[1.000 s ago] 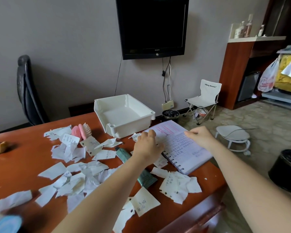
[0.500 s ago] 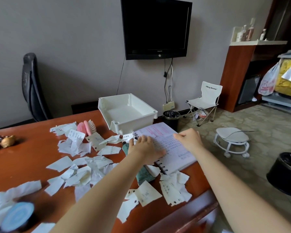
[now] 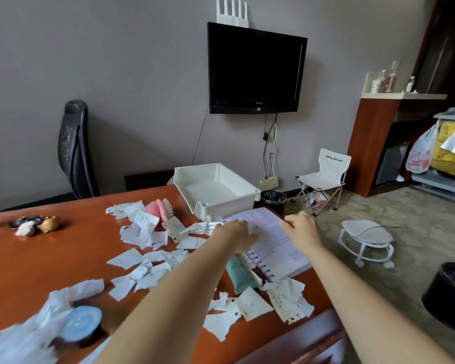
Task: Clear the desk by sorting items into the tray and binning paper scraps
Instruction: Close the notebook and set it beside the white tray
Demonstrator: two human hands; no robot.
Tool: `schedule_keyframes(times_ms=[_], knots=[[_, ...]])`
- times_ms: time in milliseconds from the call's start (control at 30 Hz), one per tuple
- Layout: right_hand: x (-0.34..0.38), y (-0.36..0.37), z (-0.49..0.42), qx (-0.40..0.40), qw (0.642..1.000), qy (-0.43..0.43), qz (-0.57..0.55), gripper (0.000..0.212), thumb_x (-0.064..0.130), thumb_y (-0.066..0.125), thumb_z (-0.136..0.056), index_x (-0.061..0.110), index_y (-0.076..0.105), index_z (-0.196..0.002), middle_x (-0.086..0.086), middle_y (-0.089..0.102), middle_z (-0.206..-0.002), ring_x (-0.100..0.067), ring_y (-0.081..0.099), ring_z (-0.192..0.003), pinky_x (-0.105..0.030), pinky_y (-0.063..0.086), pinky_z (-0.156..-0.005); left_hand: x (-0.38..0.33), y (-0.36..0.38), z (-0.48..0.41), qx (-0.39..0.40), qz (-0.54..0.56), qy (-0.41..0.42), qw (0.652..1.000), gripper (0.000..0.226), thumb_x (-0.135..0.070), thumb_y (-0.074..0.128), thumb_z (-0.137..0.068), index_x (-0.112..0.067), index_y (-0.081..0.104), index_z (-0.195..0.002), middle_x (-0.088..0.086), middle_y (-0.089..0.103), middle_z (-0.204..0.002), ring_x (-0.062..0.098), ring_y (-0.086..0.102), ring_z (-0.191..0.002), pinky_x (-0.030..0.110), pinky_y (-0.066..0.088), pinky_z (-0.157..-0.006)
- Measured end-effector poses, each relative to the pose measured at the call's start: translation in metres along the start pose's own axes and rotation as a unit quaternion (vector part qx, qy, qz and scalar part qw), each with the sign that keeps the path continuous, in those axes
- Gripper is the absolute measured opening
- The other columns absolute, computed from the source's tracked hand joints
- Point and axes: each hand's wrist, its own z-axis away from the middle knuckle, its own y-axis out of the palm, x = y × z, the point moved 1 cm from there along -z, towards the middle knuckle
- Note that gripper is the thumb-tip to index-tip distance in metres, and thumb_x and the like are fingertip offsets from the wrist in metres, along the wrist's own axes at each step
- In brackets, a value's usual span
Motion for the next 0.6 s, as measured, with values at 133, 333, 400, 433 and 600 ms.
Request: schedule_keyframes(times_ms=[133,333,400,433,600], knots=[[0.037,-0.012,0.007,0.01,0.999,-0.052,-0.011,0.023,0.028,0.054,-0.092,0.012,0.07,-0.096,-0.006,0.048,-0.093,-0.031,0.059,-0.09,-0.034,0.047,-0.073,0.012,-0.027,0.023,0.006,-0.027,0.037,0.999,0.052,-0.041,0.031,-0.099,-0.014,0.033,-0.143,0.009,0.042,-0.145,0.028,0.044,-0.129,0.041,0.035,-0.104],[0.119,-0.024,0.03,0.049,0.989,-0.125,-0.065,0.038,0.032,0.048,-0.093,0.014,0.053,-0.06,-0.001,0.055,-0.064,-0.027,0.054,-0.066,-0.035,0.046,-0.063,0.064,-0.065,0.073,-0.012,-0.038,0.082,0.996,0.045,-0.033,0.035,-0.1,-0.017,0.038,-0.141,0.009,0.043,-0.144,0.028,0.043,-0.129,0.036,0.036,-0.105],[0.15,-0.024,0.042,0.09,0.982,-0.155,-0.062,0.032,0.033,0.046,-0.092,0.01,0.063,-0.076,-0.008,0.065,-0.079,-0.03,0.061,-0.079,-0.04,0.051,-0.072,0.091,-0.071,0.093,-0.01,-0.047,0.075,0.996,0.042,-0.033,0.035,-0.1,-0.016,0.043,-0.138,0.007,0.048,-0.14,0.027,0.047,-0.126,0.038,0.039,-0.105],[0.166,-0.024,0.047,0.105,0.979,-0.167,-0.06,0.031,0.033,0.046,-0.092,0.01,0.063,-0.08,-0.008,0.067,-0.085,-0.03,0.062,-0.084,-0.041,0.052,-0.075,0.104,-0.074,0.104,-0.006,-0.05,0.07,0.996,0.042,-0.033,0.034,-0.1,-0.016,0.044,-0.137,0.007,0.05,-0.137,0.026,0.048,-0.123,0.039,0.041,-0.104],[0.246,-0.015,0.078,0.146,0.957,-0.24,-0.075,0.034,0.038,0.047,-0.093,0.012,0.065,-0.081,-0.004,0.067,-0.081,-0.022,0.063,-0.08,-0.037,0.052,-0.074,0.174,-0.093,0.166,-0.033,-0.015,0.028,0.999,0.039,-0.032,0.039,-0.099,-0.019,0.047,-0.135,0.002,0.053,-0.136,0.021,0.052,-0.122,0.034,0.046,-0.101]])
